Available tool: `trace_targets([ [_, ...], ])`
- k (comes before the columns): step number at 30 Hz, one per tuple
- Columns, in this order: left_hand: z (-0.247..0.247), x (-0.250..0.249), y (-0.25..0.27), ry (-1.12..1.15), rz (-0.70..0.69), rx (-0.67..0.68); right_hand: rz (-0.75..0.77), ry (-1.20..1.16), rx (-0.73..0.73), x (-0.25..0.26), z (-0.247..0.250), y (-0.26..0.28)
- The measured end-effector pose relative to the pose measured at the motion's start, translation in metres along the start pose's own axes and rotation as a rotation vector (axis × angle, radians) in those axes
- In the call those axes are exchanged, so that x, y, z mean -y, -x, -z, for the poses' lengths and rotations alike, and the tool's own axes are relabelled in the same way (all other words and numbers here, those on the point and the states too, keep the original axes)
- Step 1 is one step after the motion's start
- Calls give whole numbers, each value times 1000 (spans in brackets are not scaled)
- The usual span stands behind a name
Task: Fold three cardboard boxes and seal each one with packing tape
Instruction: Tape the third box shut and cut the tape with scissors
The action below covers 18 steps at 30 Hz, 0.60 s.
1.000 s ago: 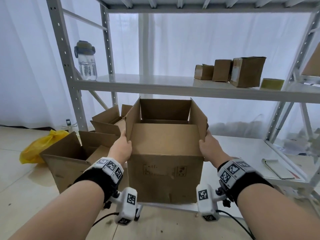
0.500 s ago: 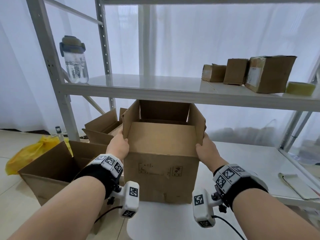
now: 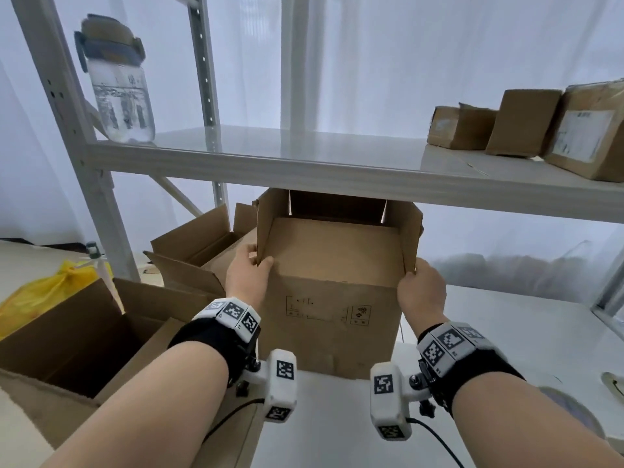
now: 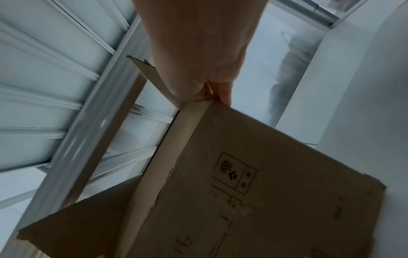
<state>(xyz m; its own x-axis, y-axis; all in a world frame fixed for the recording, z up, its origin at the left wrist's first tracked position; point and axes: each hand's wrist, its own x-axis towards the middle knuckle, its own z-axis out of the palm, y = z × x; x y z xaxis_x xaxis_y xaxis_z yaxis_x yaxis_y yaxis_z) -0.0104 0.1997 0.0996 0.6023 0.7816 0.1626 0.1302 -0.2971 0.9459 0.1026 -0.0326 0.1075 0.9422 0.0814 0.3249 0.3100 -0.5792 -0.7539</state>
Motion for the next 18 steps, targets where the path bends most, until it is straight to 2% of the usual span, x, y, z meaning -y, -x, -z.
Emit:
trace_targets([
  [3,-17,-6,-29,-232,-38,-126,-22,-1,-60,-2,-24,-30],
  [5,-31,-3,-55,-315,-76,-162,-16,2,-79,-2,-42,-54],
  [9,-55,5,-102,-298,-161,-183,-35,-24,-115,-2,-68,-94],
  [13,-73,28,-122,-219,-213,-208,6,-50,-189,-21,-100,-109],
  [15,-80,51,-121,-208,-199,-211,15,-48,-157,-40,-117,-105],
  [18,-85,87,-113,-292,-87,-158,-53,39,-7,-71,-138,-91],
])
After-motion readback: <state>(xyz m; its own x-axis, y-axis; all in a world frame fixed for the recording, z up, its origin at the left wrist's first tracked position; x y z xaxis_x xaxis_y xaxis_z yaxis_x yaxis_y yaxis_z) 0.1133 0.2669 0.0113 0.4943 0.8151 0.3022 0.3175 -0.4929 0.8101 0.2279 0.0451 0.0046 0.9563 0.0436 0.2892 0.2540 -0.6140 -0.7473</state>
